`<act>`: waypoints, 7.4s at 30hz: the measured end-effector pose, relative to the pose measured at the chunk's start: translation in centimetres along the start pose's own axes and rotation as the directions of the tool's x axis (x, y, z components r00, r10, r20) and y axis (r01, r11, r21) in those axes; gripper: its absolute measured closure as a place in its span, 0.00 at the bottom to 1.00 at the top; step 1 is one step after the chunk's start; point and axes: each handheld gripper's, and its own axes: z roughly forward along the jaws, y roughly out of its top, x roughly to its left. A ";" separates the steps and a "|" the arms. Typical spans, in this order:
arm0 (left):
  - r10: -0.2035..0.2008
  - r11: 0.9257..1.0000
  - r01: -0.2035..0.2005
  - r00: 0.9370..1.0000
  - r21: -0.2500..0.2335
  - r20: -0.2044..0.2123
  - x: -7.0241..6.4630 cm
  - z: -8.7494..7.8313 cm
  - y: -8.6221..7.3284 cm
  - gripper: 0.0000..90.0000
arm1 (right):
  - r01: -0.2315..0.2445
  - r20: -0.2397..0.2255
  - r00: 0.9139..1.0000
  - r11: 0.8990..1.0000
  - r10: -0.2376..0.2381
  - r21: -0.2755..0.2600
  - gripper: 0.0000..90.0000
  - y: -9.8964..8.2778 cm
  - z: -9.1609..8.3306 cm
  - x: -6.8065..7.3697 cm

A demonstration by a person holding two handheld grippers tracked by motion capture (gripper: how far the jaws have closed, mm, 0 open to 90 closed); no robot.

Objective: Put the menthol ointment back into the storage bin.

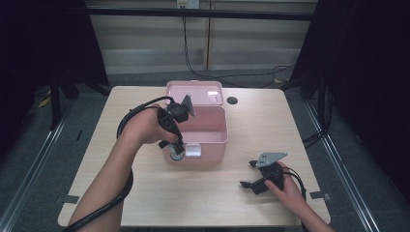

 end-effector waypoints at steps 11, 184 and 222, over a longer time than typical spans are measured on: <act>-0.085 0.996 0.084 0.996 -0.013 -0.010 0.9 -1.1 2.1 0.56 | 0.000 0.000 1.000 1.000 0.000 0.000 0.12 0.0 0.0 0.0; -0.521 0.844 0.508 0.852 -0.171 -0.041 8.6 5.4 4.5 0.35 | -0.001 -0.006 1.000 1.000 0.001 0.000 0.12 0.1 0.1 0.0; -0.561 0.809 0.546 0.828 -0.217 -0.009 9.1 -1.0 -4.7 0.34 | -0.001 -0.006 1.000 1.000 0.001 0.000 0.12 0.1 0.1 0.0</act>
